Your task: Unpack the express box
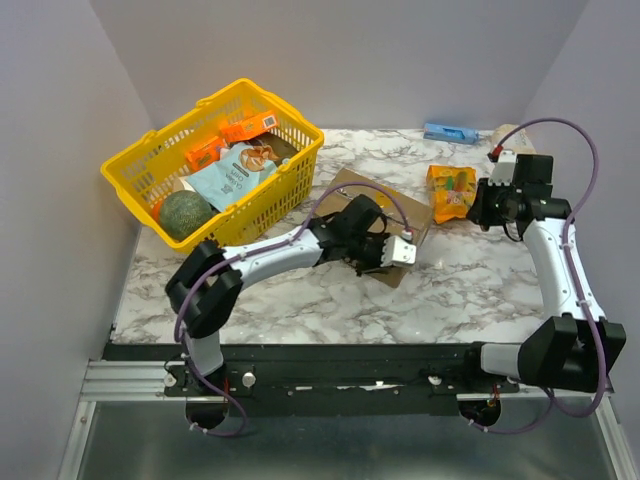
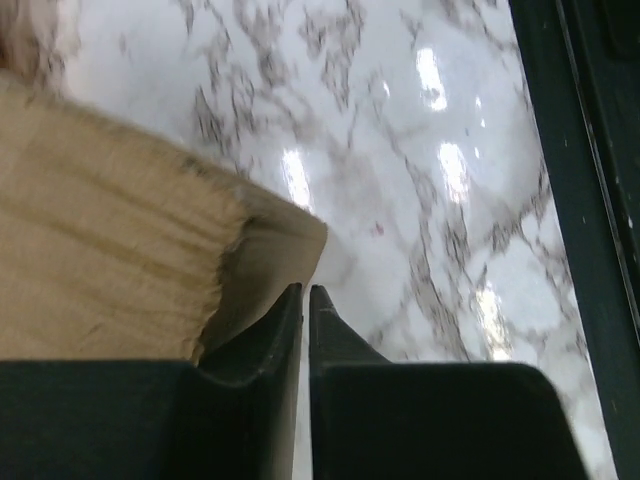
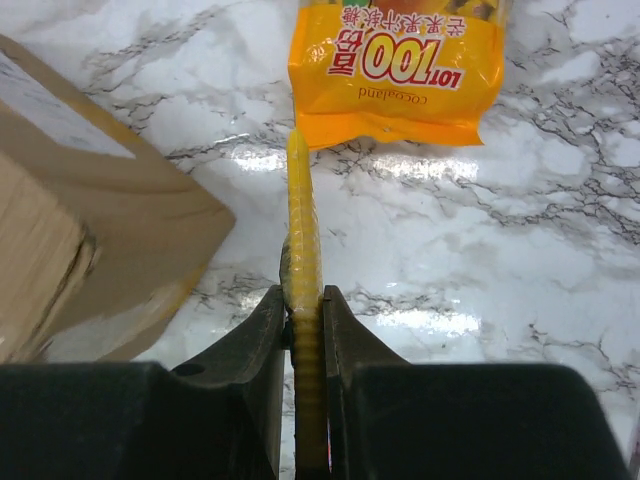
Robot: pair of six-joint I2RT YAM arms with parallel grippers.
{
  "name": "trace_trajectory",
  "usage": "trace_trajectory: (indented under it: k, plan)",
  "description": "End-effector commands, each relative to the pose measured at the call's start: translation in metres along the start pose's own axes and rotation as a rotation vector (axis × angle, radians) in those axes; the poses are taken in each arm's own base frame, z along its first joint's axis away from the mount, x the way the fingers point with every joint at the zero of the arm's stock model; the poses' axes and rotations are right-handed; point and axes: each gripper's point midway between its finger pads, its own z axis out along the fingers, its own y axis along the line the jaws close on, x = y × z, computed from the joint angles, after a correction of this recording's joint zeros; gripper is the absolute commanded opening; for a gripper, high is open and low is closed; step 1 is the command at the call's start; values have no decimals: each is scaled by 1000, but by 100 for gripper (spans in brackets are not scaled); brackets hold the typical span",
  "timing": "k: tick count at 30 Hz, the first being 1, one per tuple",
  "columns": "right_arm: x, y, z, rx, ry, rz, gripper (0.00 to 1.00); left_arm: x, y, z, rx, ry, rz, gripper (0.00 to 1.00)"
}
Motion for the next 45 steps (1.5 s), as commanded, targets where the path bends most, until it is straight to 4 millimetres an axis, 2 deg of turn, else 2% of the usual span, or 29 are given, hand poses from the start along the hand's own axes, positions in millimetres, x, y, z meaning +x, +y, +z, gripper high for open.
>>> trace_trajectory:
  k: [1,3,4,5,6,9,11,13,14,15,17,18,20,24,27,29,32,37,39,43,45]
  plan:
    - [17,2,-23,41,34,66,0,-101,35,14,-38,-222,-6,23]
    - [22,7,-25,26,31,82,1,-131,42,-4,-38,-262,-12,29]
    - [30,9,-23,14,45,92,1,-138,43,-13,-40,-267,-10,31]
    - [30,12,-24,1,33,95,0,-143,45,-21,-44,-269,-8,34]
    - [32,14,-24,-10,34,101,0,-148,54,-40,-86,-273,-11,36]
    - [34,19,-19,-35,33,114,0,-151,80,-73,-213,-283,-77,46]
    - [29,23,-17,-57,21,151,0,-133,110,-90,-318,-244,-139,50]
    - [26,27,-13,-83,26,164,0,-102,156,-113,-489,-193,-310,50]
    - [21,29,-12,-97,19,167,1,-88,170,-123,-535,-185,-394,51]
    - [19,29,-8,-101,29,173,0,-73,179,-128,-566,-184,-554,51]
    - [14,29,-4,-109,34,173,0,-45,195,-150,-641,-181,-689,53]
    - [6,29,-5,-111,21,170,0,-35,188,-154,-657,-167,-708,54]
    - [4,30,2,-119,39,167,0,-22,179,-160,-671,-132,-706,55]
    - [-4,40,12,-138,45,137,1,17,141,-157,-672,-37,-824,59]
    - [-10,53,21,-165,56,108,0,40,120,-153,-671,16,-879,62]
    - [-13,61,29,-183,68,96,0,48,112,-151,-664,37,-893,63]
    - [-18,80,36,-221,77,53,0,43,96,-145,-576,27,-891,63]
    - [-20,101,56,-264,115,21,1,18,76,-145,-450,-35,-860,63]
    - [-29,105,58,-272,110,14,0,13,63,-147,-404,-37,-859,61]
    - [-27,114,66,-294,138,12,0,4,43,-157,-340,-24,-817,60]
    - [-28,112,67,-277,135,10,1,-2,35,-164,-308,-11,-755,59]
